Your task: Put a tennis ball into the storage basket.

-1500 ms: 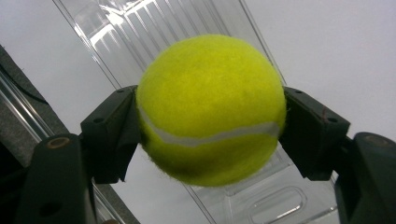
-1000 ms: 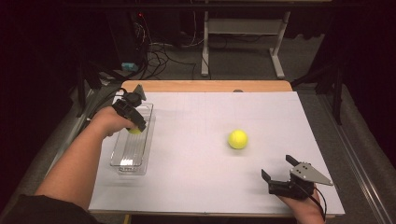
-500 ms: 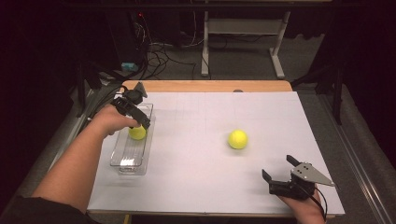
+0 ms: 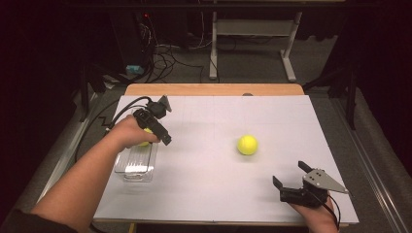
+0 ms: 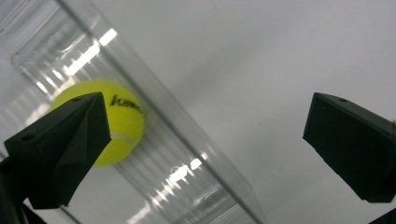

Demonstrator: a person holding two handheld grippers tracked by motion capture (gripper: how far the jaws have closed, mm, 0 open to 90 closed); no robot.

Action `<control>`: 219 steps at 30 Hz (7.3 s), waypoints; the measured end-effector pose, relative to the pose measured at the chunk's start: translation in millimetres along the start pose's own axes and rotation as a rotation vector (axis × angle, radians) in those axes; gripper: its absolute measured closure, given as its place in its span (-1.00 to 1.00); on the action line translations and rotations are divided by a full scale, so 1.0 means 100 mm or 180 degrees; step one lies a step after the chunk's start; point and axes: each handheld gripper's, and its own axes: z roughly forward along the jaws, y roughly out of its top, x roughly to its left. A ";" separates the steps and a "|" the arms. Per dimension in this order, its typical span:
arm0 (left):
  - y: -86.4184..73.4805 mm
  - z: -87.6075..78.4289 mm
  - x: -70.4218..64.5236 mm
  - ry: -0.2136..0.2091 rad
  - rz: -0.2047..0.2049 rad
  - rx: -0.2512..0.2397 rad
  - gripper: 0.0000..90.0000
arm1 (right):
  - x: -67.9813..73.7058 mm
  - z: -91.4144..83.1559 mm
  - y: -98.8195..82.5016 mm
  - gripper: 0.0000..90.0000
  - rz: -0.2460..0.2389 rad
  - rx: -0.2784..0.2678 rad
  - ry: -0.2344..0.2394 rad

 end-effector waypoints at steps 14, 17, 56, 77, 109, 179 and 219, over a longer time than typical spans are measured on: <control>0.14 0.14 -0.60 -0.0212 0.0426 -0.0129 -0.97 | 0.01 0.00 0.00 -1.00 0.0007 0.0002 0.0007; 0.15 0.15 -0.69 -0.0250 0.0482 -0.0162 -0.97 | 0.01 0.00 0.00 -1.00 0.0006 0.0002 0.0006; 0.02 0.26 -1.15 -0.0341 0.0873 -0.0194 -0.97 | 0.07 0.53 0.37 -1.00 0.0079 0.0203 0.0124; 0.04 0.30 -1.23 -0.0360 0.0936 -0.0139 -0.96 | 0.21 1.53 0.57 -0.43 0.0057 0.1074 0.0340; 0.05 0.08 -1.31 -0.0336 0.0876 -0.0209 -1.00 | 0.48 0.50 0.21 -0.41 -0.0077 0.0425 0.0489; 0.43 0.21 -1.72 -0.0718 0.0991 -0.0044 -0.41 | 1.09 0.67 0.33 -1.00 -0.0175 0.0055 0.1107; -0.13 -0.33 -0.44 -0.0161 0.0175 -0.0057 -0.41 | -0.25 0.10 0.02 -1.00 0.0057 0.0103 -0.0096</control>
